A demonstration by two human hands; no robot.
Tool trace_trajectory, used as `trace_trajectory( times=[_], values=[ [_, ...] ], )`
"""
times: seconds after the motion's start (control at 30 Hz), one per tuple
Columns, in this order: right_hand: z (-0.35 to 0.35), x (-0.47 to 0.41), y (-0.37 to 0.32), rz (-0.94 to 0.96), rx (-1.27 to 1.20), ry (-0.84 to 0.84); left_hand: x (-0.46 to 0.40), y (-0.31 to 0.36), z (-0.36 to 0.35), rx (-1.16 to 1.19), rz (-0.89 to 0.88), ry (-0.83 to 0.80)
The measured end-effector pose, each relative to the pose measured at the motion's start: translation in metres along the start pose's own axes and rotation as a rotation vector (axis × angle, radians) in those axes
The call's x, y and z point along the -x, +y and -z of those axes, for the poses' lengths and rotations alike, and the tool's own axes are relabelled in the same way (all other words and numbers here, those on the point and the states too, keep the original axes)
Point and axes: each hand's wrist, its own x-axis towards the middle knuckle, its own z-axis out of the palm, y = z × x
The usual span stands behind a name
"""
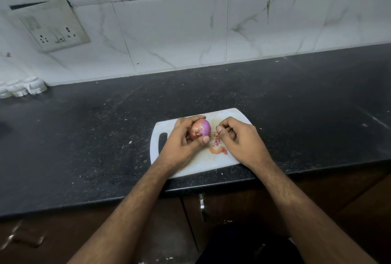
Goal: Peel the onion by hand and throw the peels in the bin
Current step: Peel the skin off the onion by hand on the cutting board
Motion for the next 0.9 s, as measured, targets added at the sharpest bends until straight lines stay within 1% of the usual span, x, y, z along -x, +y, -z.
trace_trajectory(
  times=[0.17, 0.27, 0.4, 0.9],
  values=[
    [-0.003, -0.002, 0.004, 0.032, 0.023, -0.098, -0.003, -0.002, -0.002, 0.048, -0.007, -0.03],
    [-0.003, -0.002, 0.006, 0.054, 0.018, -0.088, -0.003, -0.003, -0.001, 0.098, 0.004, -0.04],
    [-0.004, -0.002, 0.008, 0.068, 0.042, -0.073, -0.003, -0.003, -0.001, 0.106, 0.012, -0.04],
    [-0.008, -0.005, 0.016, 0.106, 0.04, -0.058, -0.001, 0.004, 0.0, 0.287, 0.117, -0.059]
  ],
)
